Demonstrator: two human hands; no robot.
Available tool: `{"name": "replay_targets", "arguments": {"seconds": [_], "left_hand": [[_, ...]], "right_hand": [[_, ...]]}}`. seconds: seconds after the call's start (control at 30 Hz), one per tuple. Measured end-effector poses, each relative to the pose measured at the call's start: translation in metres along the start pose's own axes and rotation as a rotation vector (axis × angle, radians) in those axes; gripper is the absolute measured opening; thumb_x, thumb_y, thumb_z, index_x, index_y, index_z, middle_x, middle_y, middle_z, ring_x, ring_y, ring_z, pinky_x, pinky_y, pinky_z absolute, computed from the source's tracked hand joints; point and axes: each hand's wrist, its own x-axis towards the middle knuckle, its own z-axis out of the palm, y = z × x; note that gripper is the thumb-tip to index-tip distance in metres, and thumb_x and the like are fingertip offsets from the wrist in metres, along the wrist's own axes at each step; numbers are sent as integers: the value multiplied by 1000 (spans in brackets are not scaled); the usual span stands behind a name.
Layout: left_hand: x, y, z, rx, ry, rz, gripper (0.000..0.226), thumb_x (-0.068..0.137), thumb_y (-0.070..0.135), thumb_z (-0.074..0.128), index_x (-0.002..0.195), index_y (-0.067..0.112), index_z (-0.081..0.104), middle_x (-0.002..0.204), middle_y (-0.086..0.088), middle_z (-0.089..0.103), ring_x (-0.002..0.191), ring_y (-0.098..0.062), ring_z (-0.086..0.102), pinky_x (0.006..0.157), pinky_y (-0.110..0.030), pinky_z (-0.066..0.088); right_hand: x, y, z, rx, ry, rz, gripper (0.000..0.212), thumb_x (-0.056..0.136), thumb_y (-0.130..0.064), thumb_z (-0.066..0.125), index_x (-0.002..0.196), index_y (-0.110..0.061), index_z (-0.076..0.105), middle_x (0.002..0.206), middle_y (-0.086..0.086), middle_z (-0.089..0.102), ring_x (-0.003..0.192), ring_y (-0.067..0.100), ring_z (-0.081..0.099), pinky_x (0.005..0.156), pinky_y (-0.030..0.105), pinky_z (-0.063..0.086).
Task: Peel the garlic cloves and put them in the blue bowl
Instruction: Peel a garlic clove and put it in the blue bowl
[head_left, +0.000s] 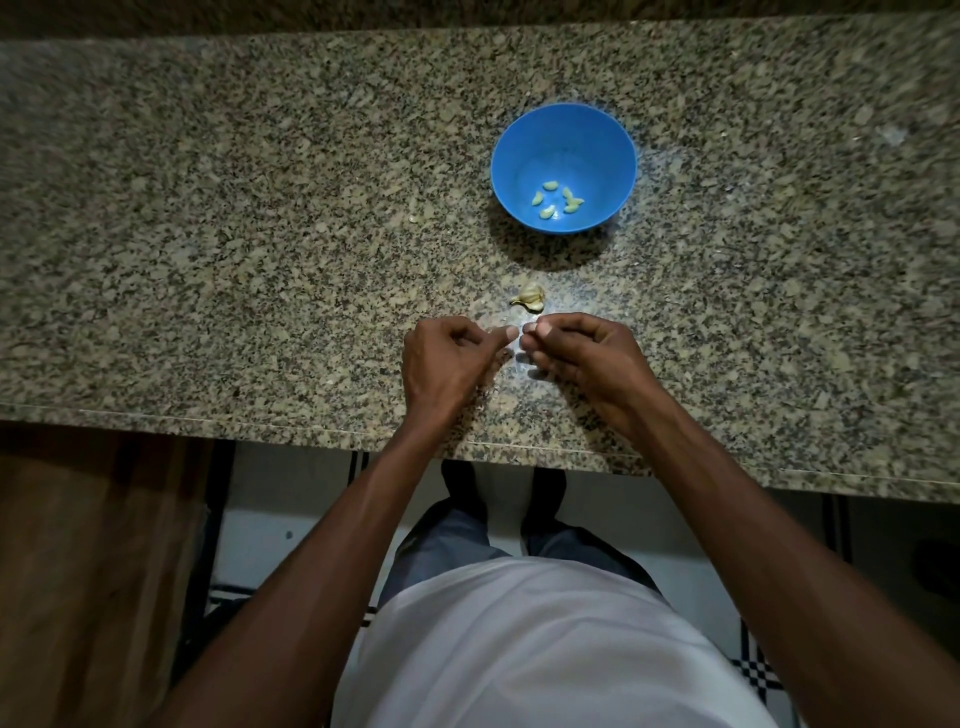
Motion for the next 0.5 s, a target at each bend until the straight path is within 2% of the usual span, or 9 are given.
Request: {"name": "replay_targets", "arguments": {"seconds": [0.07, 0.13, 0.17, 0.3, 0.43, 0.5], "left_hand": [[1, -1, 0, -19, -21, 5, 24, 85, 45, 85, 83, 21, 80, 68, 8, 75, 60, -6, 72, 61, -37, 64], [2, -2, -1, -82, -81, 18, 19, 88, 31, 83, 104, 21, 82, 91, 8, 79, 77, -5, 75, 73, -39, 66], [1, -2, -1, -111, -100, 15, 20, 89, 28, 83, 107, 20, 82, 96, 8, 80, 82, -5, 75, 77, -38, 66], [-4, 2, -1, -209, -162, 20, 19, 93, 35, 79, 96, 16, 82, 78, 2, 79, 73, -13, 76, 69, -33, 62], [-5, 4, -1, -344, -235, 39, 20, 93, 21, 79, 111, 14, 80, 105, 5, 80, 101, -9, 74, 87, -28, 61], [-4, 4, 0, -382, -259, 31, 22, 92, 16, 79, 113, 10, 80, 109, 2, 80, 106, -11, 74, 94, -31, 60]], "right_hand": [[0, 1, 1, 10, 0, -2, 29, 96, -9, 74, 119, 7, 69, 109, 21, 78, 103, 30, 77, 89, 37, 63], [1, 2, 3, 9, 21, -11, 28, 97, -12, 74, 119, 5, 70, 108, 22, 77, 102, 30, 77, 86, 35, 63], [1, 3, 4, 3, 29, -19, 27, 98, -12, 73, 118, 4, 71, 107, 22, 77, 100, 30, 77, 85, 35, 63], [-1, 7, 4, -80, 21, -58, 21, 100, -12, 70, 118, -3, 76, 103, 18, 78, 94, 23, 76, 81, 32, 62], [-2, 6, 6, -156, 10, -85, 21, 98, -7, 72, 118, -4, 77, 104, 17, 79, 92, 21, 76, 81, 31, 62], [-1, 6, 7, -180, 10, -86, 21, 95, -5, 75, 115, -4, 77, 102, 16, 79, 91, 22, 77, 79, 31, 62]]}}
